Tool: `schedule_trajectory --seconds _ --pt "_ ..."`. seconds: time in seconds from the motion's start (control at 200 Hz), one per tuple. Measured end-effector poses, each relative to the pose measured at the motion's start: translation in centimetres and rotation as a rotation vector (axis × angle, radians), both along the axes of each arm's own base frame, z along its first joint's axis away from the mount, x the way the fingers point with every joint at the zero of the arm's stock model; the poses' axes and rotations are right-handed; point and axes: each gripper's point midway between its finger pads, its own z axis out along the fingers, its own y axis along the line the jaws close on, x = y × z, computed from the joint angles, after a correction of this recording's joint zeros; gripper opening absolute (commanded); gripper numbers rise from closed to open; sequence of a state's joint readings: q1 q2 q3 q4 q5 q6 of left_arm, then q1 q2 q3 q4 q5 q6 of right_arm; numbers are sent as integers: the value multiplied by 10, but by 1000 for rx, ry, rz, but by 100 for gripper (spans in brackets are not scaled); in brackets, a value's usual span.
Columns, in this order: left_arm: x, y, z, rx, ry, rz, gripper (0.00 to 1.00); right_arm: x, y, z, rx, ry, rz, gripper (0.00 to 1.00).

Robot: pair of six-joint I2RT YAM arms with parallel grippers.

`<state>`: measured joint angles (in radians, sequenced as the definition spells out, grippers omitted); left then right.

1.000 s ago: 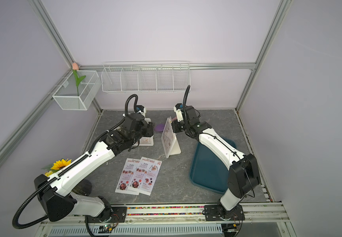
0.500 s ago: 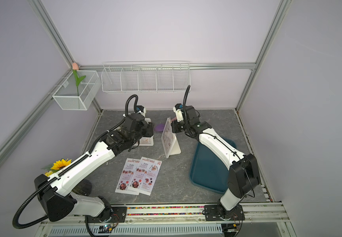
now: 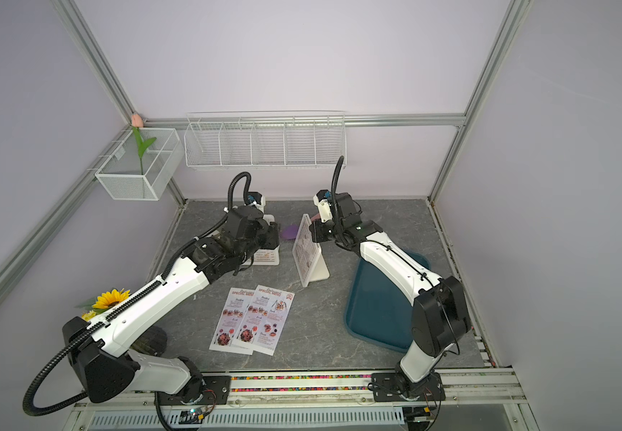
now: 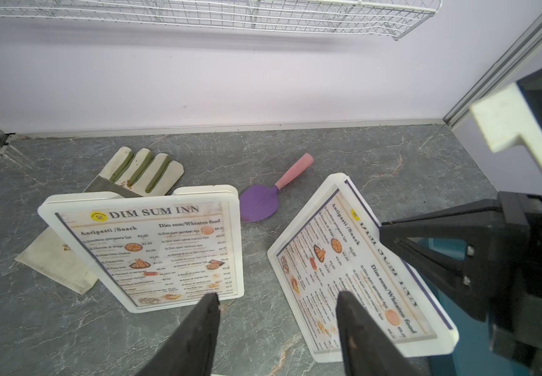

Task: Replace the menus in the menu holders
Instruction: Insert the menu into the menu holder.

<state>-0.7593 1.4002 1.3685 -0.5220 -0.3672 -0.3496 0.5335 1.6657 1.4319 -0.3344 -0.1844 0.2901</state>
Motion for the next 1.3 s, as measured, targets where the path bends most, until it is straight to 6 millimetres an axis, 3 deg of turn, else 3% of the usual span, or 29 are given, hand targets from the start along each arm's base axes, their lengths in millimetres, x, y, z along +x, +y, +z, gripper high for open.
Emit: schedule_trajectory --seconds 0.21,0.355,0.78,1.3 --pt "0 0 0 0 0 0 60 -1 -2 -2 -3 14 -10 24" --pt "0 0 0 0 0 -1 60 -2 -5 1 -7 9 -16 25" --pt "0 0 0 6 -2 -4 60 -3 -6 7 -3 -2 -18 11" --pt "0 0 0 7 -3 -2 60 -2 -5 2 2 14 -11 8"
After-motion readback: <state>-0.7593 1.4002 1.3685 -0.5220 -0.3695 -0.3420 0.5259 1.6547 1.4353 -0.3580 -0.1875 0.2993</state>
